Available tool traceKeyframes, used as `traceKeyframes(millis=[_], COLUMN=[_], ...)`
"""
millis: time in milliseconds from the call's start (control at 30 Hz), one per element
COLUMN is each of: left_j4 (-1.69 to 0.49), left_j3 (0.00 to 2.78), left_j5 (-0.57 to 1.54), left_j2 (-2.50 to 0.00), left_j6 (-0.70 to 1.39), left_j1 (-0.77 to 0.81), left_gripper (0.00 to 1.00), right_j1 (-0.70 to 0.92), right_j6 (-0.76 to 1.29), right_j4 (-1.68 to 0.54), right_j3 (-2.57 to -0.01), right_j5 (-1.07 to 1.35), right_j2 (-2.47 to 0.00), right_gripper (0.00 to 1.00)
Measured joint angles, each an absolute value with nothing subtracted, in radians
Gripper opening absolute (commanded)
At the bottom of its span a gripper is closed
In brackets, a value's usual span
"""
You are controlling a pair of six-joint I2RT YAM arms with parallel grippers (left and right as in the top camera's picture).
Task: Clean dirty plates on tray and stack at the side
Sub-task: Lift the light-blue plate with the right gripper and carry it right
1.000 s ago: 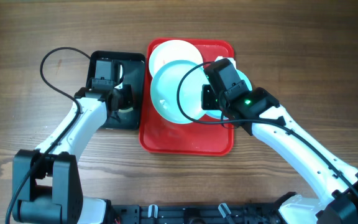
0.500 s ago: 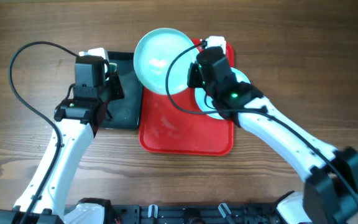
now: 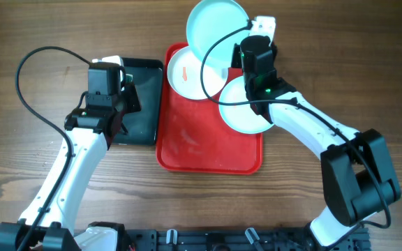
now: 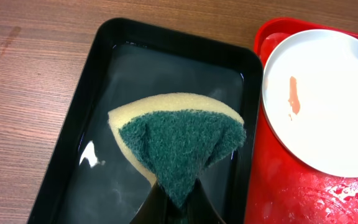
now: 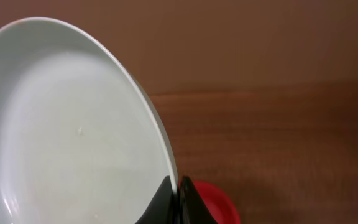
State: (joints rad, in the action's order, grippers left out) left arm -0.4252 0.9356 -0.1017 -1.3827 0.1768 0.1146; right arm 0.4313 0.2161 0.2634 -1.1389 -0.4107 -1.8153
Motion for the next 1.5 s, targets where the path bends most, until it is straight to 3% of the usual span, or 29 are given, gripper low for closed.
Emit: traceKeyframes(millis=[300,733,1033,1500], left_j4=[-0.400,-0.380,-0.380,-0.380], left_j3=[0.936,0.936,0.936,0.936], left_j5=[-0.105,-0.104,-0.104,-0.104], left_j2=[-1.460,-1.475,-1.475,-1.475], left_j6=[0.177,0.177,0.177,0.177], left_j1=[0.115,0.115,0.115,0.115], left_gripper=[0.04,0.04,0.04,0.04], right_j1=[0.439,0.570,0.581,0.575], right_j6=[-0.212,-0.655,-0.712,-0.606], right_j4=[0.326,0.471,0.477,0.457], right_j3=[-1.139,-1.139,-1.139,-1.139], right_j5=[-0.389,-0.557,-0.586,-0.607], right_j2=[-1.815,-1.816,-1.815,-1.816], right_gripper=[0.04,0.04,0.04,0.04])
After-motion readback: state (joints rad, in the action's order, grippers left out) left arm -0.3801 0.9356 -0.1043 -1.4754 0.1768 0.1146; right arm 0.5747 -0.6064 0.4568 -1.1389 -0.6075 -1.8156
